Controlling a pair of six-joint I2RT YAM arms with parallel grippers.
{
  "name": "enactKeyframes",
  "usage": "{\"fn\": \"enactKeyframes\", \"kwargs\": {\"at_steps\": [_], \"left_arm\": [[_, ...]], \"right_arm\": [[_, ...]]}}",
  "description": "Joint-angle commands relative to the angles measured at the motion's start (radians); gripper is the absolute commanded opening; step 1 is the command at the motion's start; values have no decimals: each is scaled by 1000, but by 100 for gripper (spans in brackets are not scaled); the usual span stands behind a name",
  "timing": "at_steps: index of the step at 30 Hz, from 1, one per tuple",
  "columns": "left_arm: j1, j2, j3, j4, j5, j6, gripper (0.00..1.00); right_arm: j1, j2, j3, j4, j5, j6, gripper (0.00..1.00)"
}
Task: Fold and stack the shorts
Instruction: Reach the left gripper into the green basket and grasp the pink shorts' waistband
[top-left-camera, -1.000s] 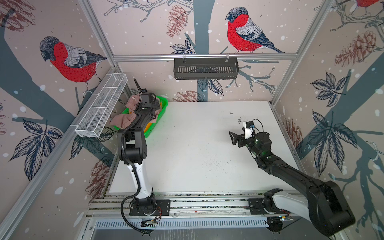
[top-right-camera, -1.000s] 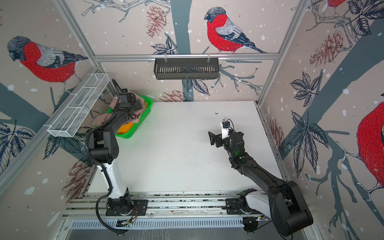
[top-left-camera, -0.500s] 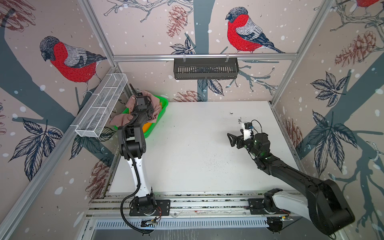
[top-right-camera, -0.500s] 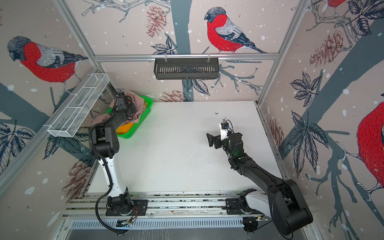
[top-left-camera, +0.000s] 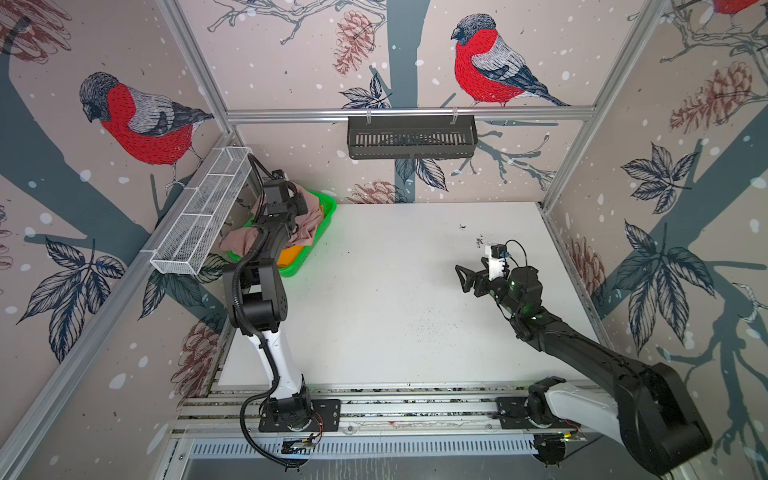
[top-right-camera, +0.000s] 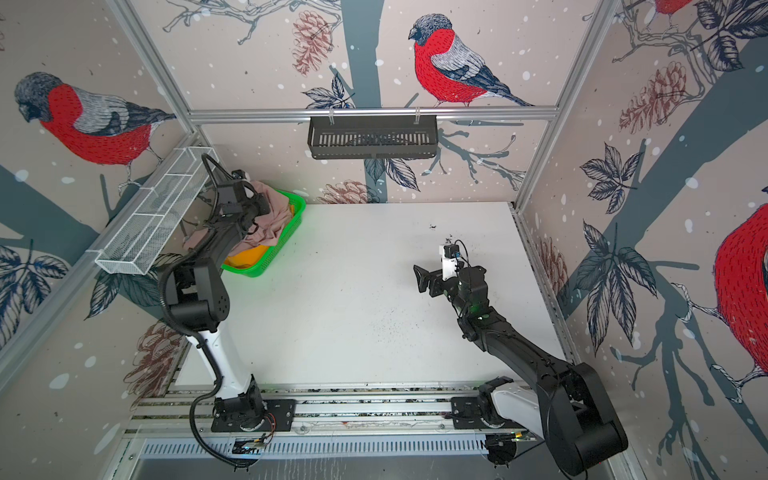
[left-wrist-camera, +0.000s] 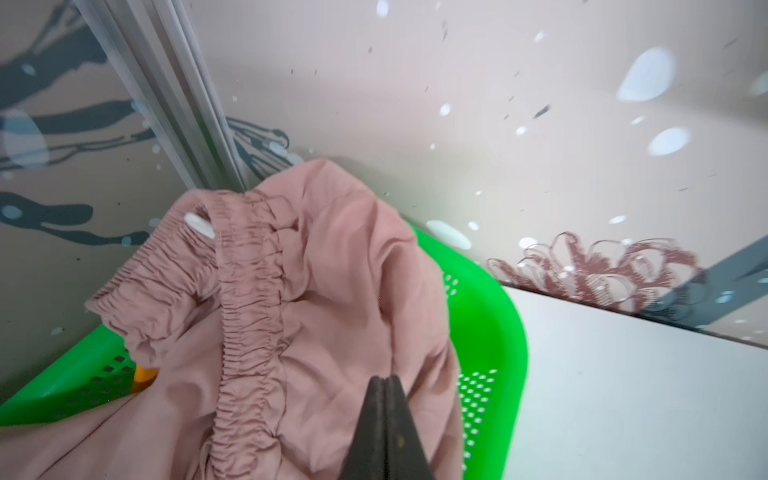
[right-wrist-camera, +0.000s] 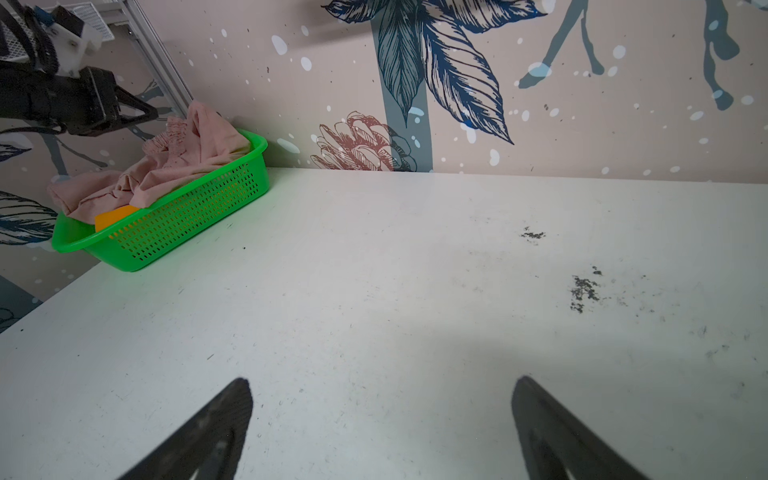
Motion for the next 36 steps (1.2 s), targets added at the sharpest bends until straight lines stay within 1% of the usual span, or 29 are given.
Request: {"fn": "enactKeyframes", "kwargs": {"at_steps": [1, 4, 5, 6, 7, 8, 10, 15, 17, 20, 24, 32, 35, 36], "left_arm": [[-2, -92, -35, 4, 87, -12, 0], [-3, -132, -40, -39, 39, -11, 1], [-3, -127, -36, -53, 14, -8, 33], [-2, -116, -32, -65, -12, -3, 72], [-2, -97, -22, -78, -32, 3, 96], [-2, -76, -8, -96, -42, 9, 98], [-2, -24, 24, -123, -72, 16, 98], [-2, 85, 61, -112, -150, 19, 98], [-2, 118, 62, -86, -188, 14, 98], [-2, 145, 29, -4, -258, -6, 98], [-1, 201, 41, 14, -319, 16, 98], [-1, 315, 86, 28, -340, 49, 98], [1, 341, 116, 17, -343, 53, 94], [1, 344, 121, 20, -333, 53, 89]], "right_arm": [[2, -5, 20, 30, -25, 19, 97], [3, -1, 31, 33, -46, 30, 97], [4, 2, 32, 34, -54, 32, 98], [6, 4, 34, 37, -57, 34, 98], [9, 7, 34, 39, -61, 37, 98], [10, 12, 36, 39, -63, 38, 98], [16, 17, 39, 35, -66, 40, 98], [34, 31, 40, 35, -69, 48, 98], [41, 38, 42, 34, -69, 47, 98], [49, 58, 42, 41, -72, 51, 98], [59, 88, 52, 40, -81, 51, 98], [75, 148, 85, 34, -94, 56, 98], [87, 150, 76, 53, -96, 72, 98], [89, 152, 72, 59, -94, 76, 98]]}}
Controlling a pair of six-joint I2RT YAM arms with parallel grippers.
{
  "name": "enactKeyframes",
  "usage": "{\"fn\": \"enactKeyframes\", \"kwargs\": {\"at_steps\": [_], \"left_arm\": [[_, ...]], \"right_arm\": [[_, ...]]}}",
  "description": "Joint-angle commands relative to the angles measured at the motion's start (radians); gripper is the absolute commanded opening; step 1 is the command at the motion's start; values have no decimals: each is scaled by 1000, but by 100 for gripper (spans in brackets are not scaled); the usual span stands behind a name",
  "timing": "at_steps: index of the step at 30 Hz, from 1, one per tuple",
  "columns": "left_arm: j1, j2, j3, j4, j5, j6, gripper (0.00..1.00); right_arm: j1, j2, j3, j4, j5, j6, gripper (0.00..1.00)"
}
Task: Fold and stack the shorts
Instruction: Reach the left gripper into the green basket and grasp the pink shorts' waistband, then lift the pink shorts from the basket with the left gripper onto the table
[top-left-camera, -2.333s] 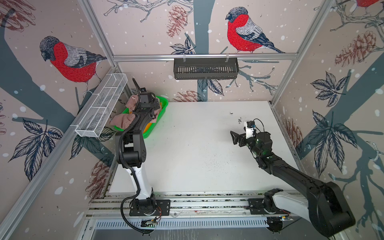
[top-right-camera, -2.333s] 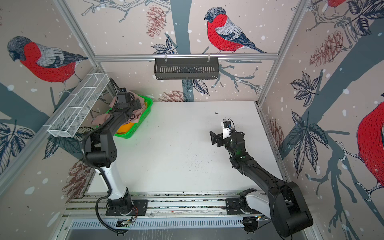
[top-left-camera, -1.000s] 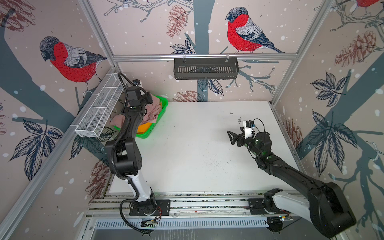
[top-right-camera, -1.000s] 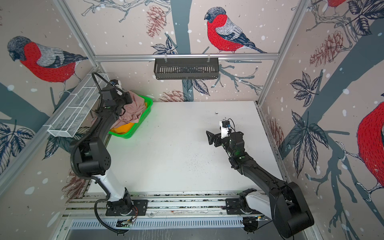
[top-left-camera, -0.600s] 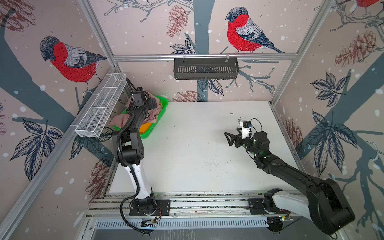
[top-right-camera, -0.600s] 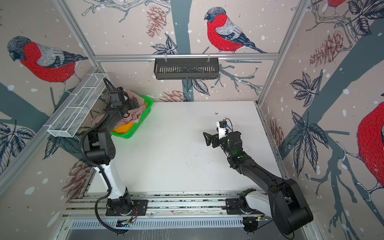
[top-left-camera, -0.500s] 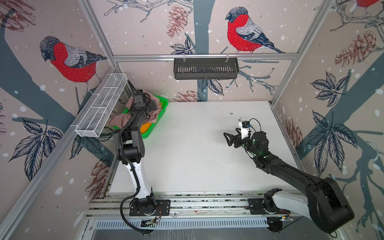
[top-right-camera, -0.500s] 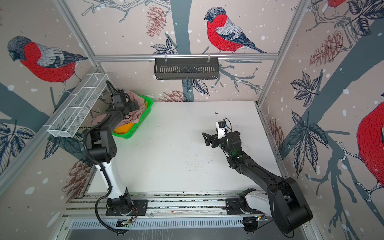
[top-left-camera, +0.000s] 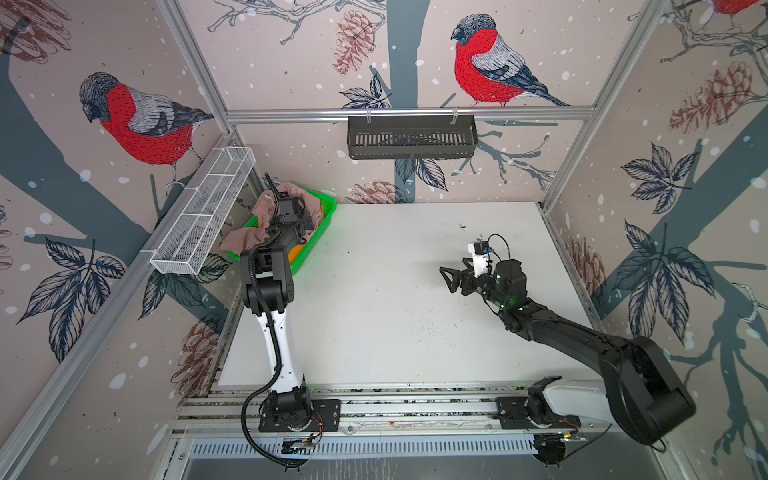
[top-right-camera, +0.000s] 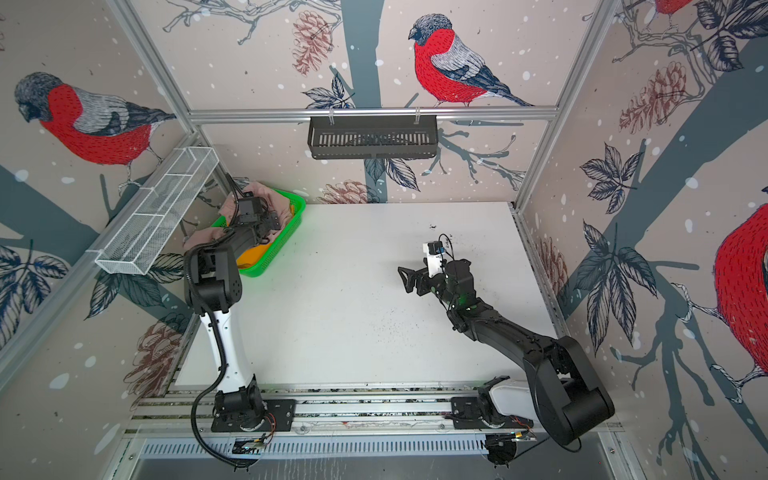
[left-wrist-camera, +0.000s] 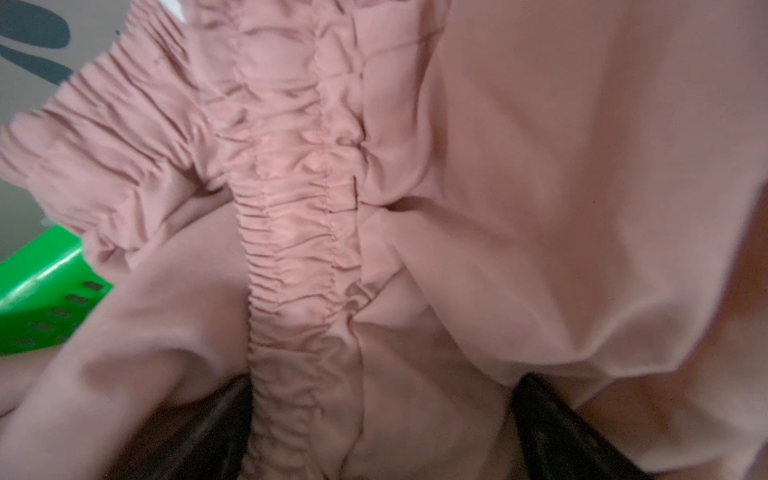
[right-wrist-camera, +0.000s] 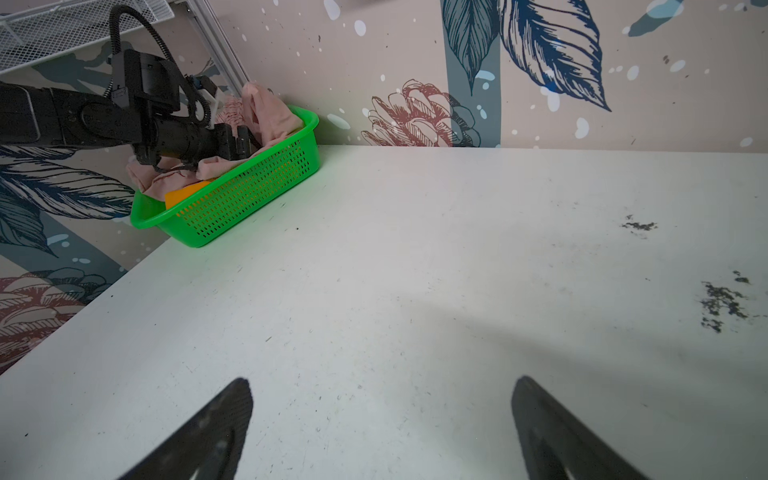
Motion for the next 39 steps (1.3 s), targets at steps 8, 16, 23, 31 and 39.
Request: {"fn": "enactKeyframes", "kwargs": {"at_steps": [8, 16, 23, 31, 39], "left_arm": [[4, -10, 42, 1, 53, 10, 0], [1, -211, -45, -7, 230, 27, 0], [-85, -442, -154, -46, 322, 55, 0], [-212, -632, -123, -165, 294, 105, 0], [-471, -800, -142, -279, 317, 225, 0]], "right_arm": [[15, 17, 4, 39, -12, 24, 98], [19, -5, 18, 27, -18, 12, 98], [22, -25, 21, 28, -23, 15, 97], [23, -117, 33, -43, -13, -13, 97], [22, -268, 61, -128, 28, -33, 99]]}}
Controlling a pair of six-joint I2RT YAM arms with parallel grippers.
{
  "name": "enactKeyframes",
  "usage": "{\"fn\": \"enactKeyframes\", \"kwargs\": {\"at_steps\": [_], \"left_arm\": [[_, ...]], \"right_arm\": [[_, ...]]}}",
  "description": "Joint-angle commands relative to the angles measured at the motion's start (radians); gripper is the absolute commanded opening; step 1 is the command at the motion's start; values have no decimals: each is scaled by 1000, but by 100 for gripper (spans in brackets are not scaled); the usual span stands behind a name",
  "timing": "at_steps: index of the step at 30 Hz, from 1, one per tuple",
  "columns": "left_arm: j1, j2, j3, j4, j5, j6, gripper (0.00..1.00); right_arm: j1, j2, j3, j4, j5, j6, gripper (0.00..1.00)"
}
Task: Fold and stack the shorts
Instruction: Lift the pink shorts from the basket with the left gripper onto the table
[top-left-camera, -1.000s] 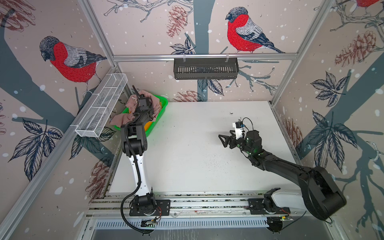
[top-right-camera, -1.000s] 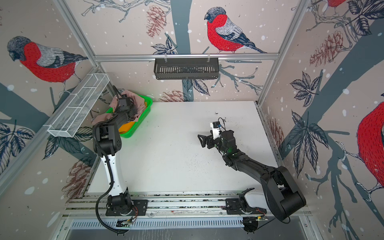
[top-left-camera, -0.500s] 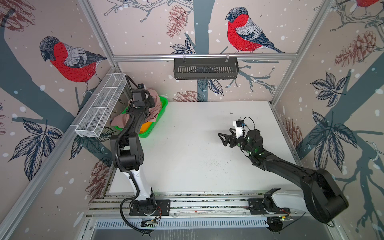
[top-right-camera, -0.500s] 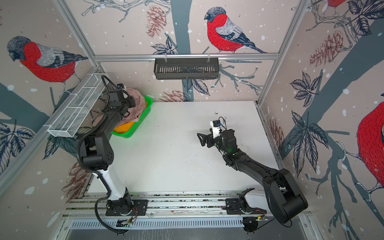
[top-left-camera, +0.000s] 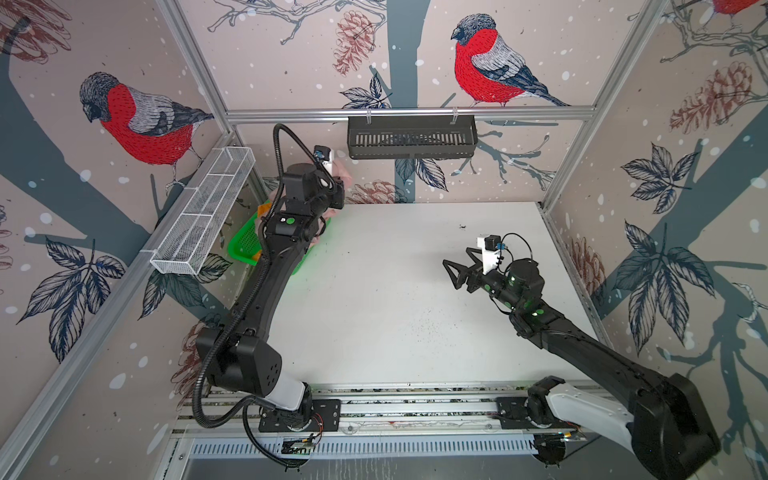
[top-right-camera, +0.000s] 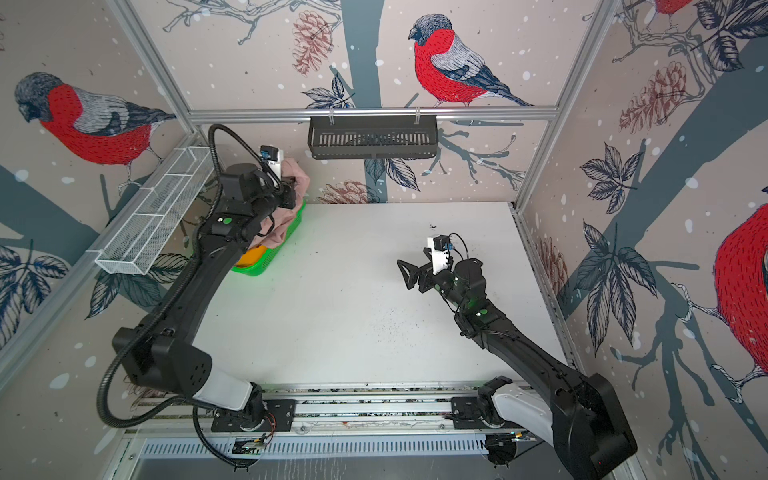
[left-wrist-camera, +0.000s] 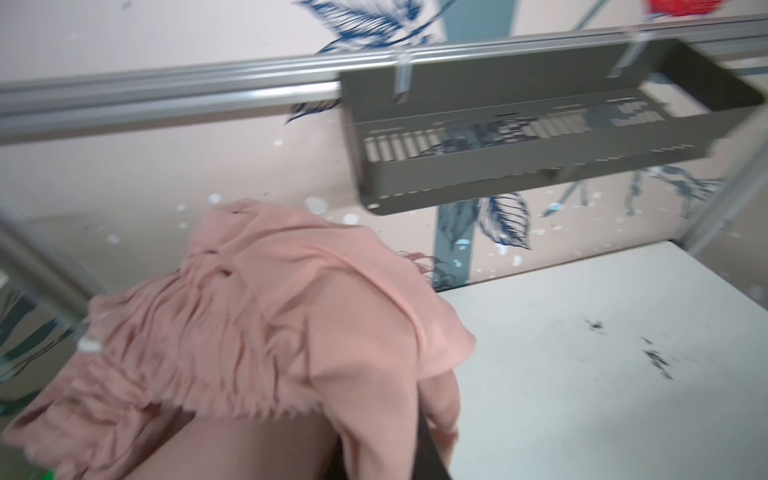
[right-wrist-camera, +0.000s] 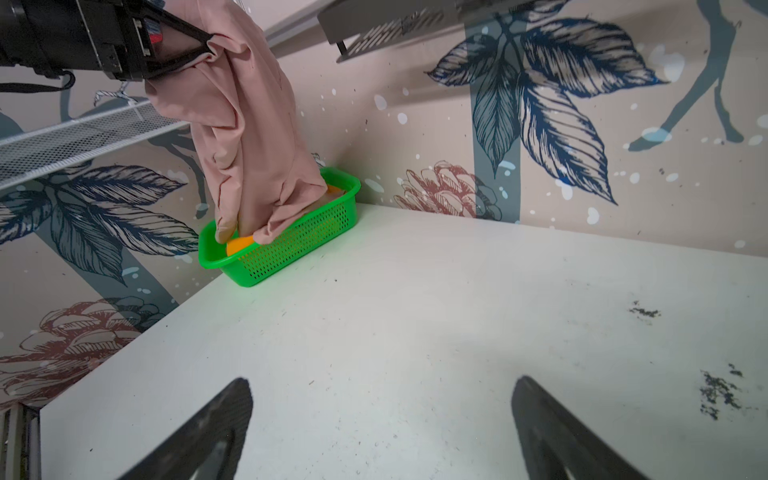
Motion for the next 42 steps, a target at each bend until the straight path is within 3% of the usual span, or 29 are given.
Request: {"fn": "enactKeyframes", "kwargs": {"at_steps": [1, 7, 15, 16, 18, 19, 21, 22, 26, 34, 42], "left_arm": [[-103, -41, -21, -48, 24, 54, 0], [-271, -85, -209, 82, 106, -28, 0], [-378, 111, -283, 78, 111, -104, 0], [-389, 120, -291, 79, 109, -110, 7], [-401, 122, -317, 87, 120, -121, 53], [-403, 113, -326, 83, 113, -129, 69], [-403, 77, -347, 88, 53, -144, 94], [-403, 56, -355, 87, 15, -145, 98], [-401, -44, -368, 73, -102, -142, 98], [-387, -184, -494, 91, -108, -177, 98], [-319, -252, -691, 124, -112, -298, 98]], "right_arm": [[1, -45, 20, -53, 39, -33, 99], [-1, -85, 24, -135, 84, -43, 99], [2, -76, 36, -288, 193, 16, 97], [2, -75, 39, -307, 210, 17, 97], [4, -73, 42, -330, 238, 12, 97], [3, -69, 44, -335, 251, 13, 97], [3, -55, 52, -336, 266, 10, 98], [4, -45, 59, -335, 268, 8, 98], [3, 26, 112, -336, 265, -1, 98], [33, 256, 258, -469, 240, -22, 97], [146, 498, 357, -595, 276, -89, 94]]}}
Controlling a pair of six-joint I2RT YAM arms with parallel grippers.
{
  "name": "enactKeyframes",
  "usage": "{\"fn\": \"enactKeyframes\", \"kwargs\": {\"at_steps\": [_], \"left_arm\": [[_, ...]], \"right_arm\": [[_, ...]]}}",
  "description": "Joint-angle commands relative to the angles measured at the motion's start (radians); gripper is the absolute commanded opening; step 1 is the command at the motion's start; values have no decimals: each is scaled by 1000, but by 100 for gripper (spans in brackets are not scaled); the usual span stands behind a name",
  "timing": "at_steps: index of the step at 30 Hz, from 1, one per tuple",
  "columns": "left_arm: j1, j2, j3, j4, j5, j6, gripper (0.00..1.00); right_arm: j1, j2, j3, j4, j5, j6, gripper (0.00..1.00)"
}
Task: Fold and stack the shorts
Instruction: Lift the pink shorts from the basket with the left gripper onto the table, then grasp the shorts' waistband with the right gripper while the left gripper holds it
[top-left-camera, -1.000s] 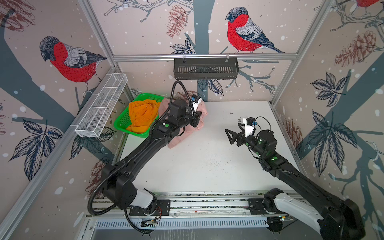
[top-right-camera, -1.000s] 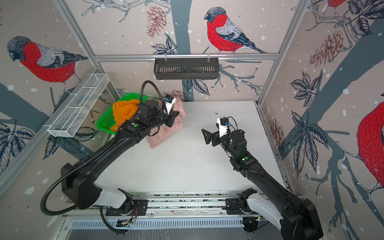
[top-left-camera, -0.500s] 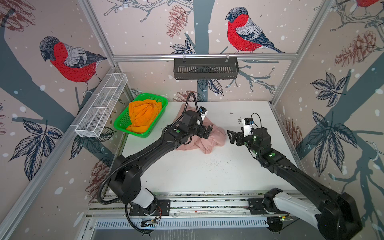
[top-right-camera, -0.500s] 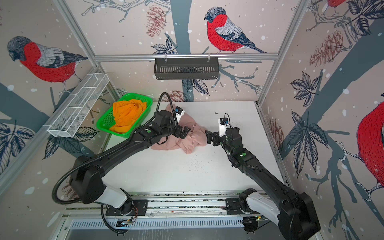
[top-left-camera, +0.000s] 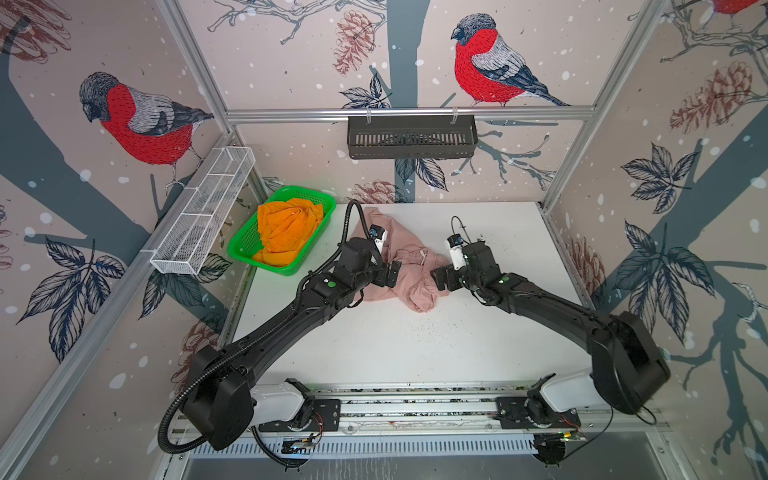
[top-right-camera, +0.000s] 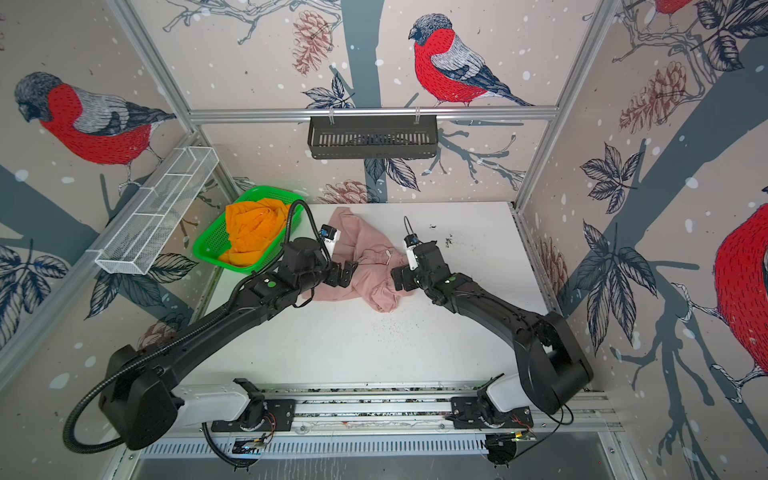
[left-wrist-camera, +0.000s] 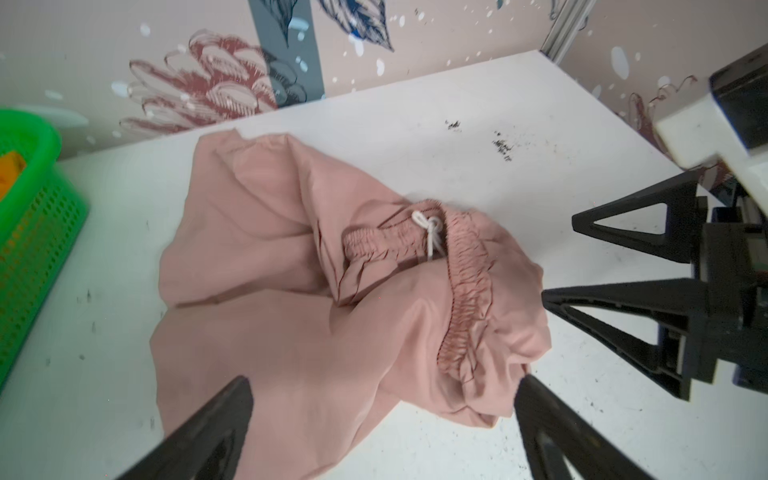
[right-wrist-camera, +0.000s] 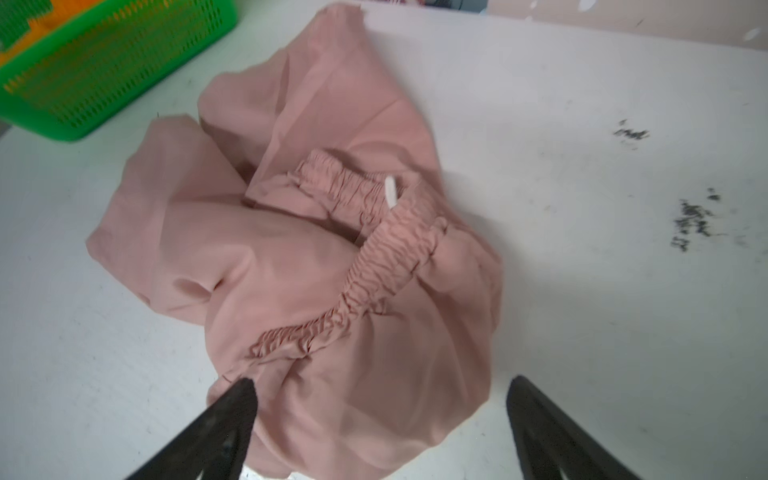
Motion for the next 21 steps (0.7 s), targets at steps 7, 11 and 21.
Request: {"fn": "enactKeyframes", "kwargs": {"at_steps": [7, 11, 21], "left_arm": [[38, -58, -128, 75, -7, -103, 98], [41, -61, -155, 100, -8, -104, 98], [43, -53, -132, 114, 48, -58, 98]], "right_arm": [[16, 252, 102, -17, -23, -33, 66], [2, 266, 148, -37, -130, -19, 9], [-184, -148, -2, 31, -405, 95, 2]]}}
